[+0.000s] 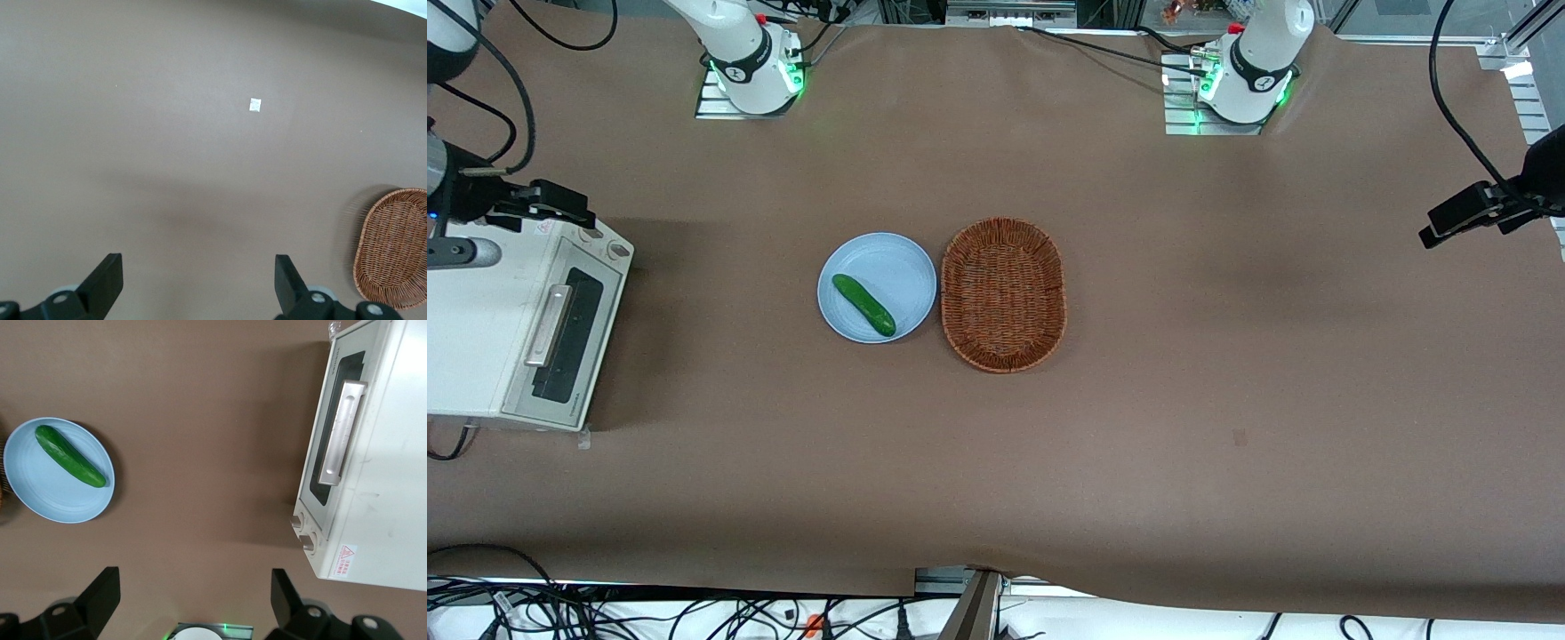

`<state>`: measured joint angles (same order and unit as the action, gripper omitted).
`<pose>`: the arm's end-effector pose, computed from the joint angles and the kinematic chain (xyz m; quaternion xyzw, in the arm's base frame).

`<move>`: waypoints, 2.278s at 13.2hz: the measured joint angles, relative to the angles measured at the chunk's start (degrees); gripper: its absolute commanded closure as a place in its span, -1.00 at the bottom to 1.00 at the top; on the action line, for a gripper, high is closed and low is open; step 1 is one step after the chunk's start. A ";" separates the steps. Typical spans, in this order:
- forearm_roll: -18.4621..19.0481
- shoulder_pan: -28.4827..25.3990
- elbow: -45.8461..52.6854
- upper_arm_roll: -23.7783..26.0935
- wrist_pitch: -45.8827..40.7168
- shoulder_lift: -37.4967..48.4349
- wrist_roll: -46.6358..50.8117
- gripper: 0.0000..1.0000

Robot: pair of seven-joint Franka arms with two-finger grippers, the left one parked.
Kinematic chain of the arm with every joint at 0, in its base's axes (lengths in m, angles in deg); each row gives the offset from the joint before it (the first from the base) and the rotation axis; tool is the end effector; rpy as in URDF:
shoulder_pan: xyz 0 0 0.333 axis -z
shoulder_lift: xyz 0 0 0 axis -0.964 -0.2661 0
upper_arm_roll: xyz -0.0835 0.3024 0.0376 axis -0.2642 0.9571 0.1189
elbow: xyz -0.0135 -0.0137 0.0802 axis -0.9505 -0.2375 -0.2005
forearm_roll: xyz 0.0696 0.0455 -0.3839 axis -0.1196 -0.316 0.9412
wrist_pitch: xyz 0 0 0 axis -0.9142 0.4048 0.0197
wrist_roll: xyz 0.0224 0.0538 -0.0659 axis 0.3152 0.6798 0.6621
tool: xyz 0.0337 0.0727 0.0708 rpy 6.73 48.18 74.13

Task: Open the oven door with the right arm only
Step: 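Move the right gripper toward the toaster oven's silver door handle, then lower the right gripper onto the oven door handle and grasp it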

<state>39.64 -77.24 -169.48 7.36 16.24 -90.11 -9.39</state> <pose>0.5758 -0.0137 0.5600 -0.9949 -0.0284 0.0965 0.0019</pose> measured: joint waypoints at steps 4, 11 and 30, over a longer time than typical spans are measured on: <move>0.77 -0.72 -0.45 0.04 -0.94 -3.90 0.05 -0.33; 8.34 -5.32 -2.74 0.22 -0.09 -8.99 -0.01 1.00; 57.41 -13.14 -21.06 0.23 18.58 -12.32 -4.29 1.00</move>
<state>97.06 -90.38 -190.54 7.59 34.82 -102.43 -13.68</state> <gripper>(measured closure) 0.991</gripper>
